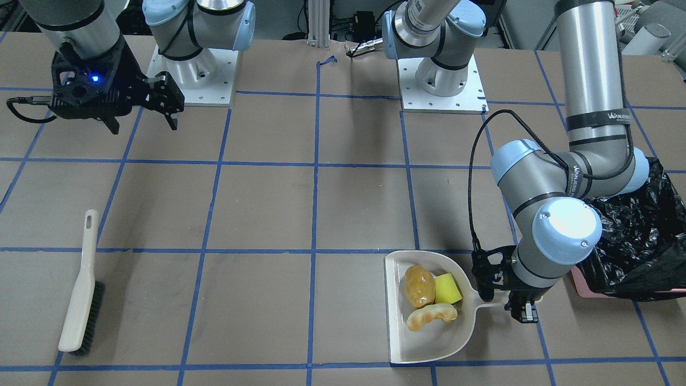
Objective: Sweep and dump trash into bin
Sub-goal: 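Lower the brush to the table and open the right gripper, raising it, then lift the loaded dustpan with the left gripper and move it over the black bag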
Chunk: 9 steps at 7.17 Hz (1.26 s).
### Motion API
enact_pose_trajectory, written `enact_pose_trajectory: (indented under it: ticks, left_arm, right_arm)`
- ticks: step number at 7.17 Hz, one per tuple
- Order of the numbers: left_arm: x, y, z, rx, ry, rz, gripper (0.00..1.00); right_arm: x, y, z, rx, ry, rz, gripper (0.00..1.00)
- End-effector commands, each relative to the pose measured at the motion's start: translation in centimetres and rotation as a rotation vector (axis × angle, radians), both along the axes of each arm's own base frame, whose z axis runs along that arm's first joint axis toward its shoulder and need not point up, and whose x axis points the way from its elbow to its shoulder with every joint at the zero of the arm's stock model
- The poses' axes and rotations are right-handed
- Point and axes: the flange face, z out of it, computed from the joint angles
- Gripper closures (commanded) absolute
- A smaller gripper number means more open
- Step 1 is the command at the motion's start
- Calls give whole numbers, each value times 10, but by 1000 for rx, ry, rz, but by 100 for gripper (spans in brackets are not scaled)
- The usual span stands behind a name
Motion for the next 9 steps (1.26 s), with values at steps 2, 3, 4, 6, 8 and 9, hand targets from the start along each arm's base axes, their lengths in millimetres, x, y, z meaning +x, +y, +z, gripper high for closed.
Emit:
enact_pose_trajectory:
  ticks: [2, 3, 4, 6, 8, 9]
  left_arm:
    - [1, 0, 3, -5, 1, 0, 100]
    - [11, 0, 19, -26, 2, 12, 100]
    - [18, 3, 32, -36, 14, 26, 100]
    - [49, 19, 72, -45, 90, 78, 100]
    - [94, 46, 116, -24, 109, 89, 100]
    - [134, 62, 134, -11, 99, 91, 100]
  right_arm:
    - [0, 0, 0, 2, -7, -10, 0]
    - [0, 1, -2, 13, -8, -15, 0]
    - [0, 1, 0, 3, 3, -39, 0]
    - [0, 0, 1, 0, 3, -39, 0]
    - [1, 0, 1, 0, -3, -39, 0]
    - [1, 0, 0, 3, -5, -39, 0]
